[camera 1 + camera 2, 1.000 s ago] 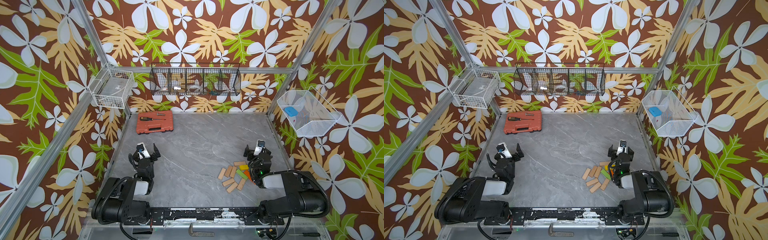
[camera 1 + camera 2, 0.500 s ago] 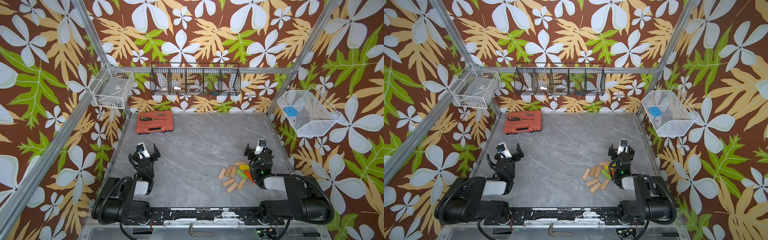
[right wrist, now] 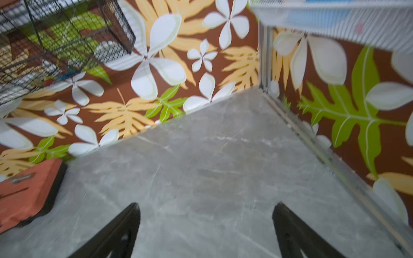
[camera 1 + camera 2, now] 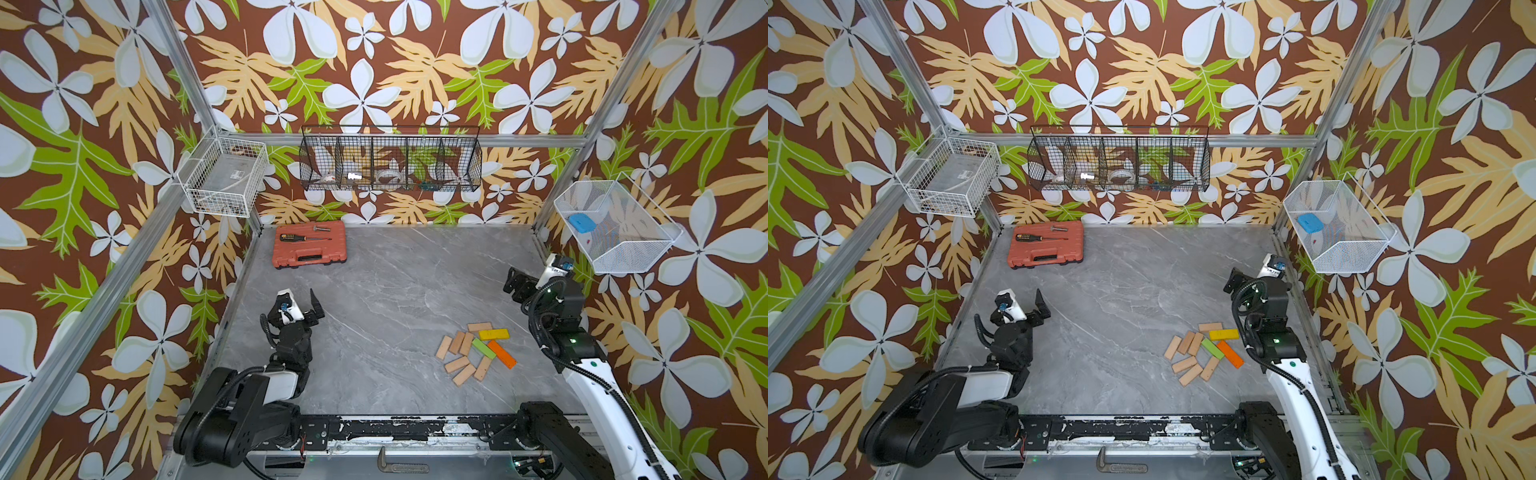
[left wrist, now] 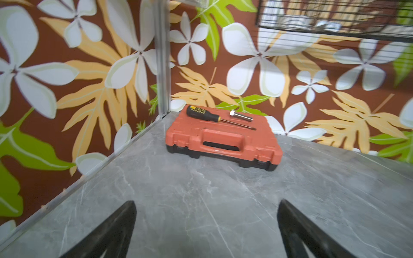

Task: Assemble the letter k with building blocks
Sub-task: Pick up the building block from the center of the board.

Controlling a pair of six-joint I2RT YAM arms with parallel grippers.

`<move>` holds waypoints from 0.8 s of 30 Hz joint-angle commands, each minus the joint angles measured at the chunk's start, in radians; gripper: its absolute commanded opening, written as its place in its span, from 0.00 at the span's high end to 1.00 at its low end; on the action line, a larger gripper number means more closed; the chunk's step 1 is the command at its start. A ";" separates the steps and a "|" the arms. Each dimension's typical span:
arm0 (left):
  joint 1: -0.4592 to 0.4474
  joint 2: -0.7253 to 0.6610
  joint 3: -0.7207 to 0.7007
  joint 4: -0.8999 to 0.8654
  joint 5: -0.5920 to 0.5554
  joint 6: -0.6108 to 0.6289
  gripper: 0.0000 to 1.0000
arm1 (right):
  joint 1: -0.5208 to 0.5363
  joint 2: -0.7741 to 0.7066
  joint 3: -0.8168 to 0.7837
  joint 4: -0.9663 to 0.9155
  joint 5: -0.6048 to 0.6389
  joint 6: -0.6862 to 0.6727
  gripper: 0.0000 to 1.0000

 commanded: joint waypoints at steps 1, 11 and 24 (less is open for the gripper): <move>-0.038 -0.176 0.094 -0.303 -0.028 0.000 0.00 | 0.000 -0.022 0.050 -0.363 -0.164 0.109 0.08; -0.262 -0.412 0.331 -0.786 0.488 -0.245 0.00 | 0.053 0.037 -0.042 -0.423 -0.282 0.192 0.18; -0.904 -0.363 0.354 -0.938 0.475 0.131 0.00 | 0.388 0.195 -0.184 -0.288 -0.058 0.441 0.39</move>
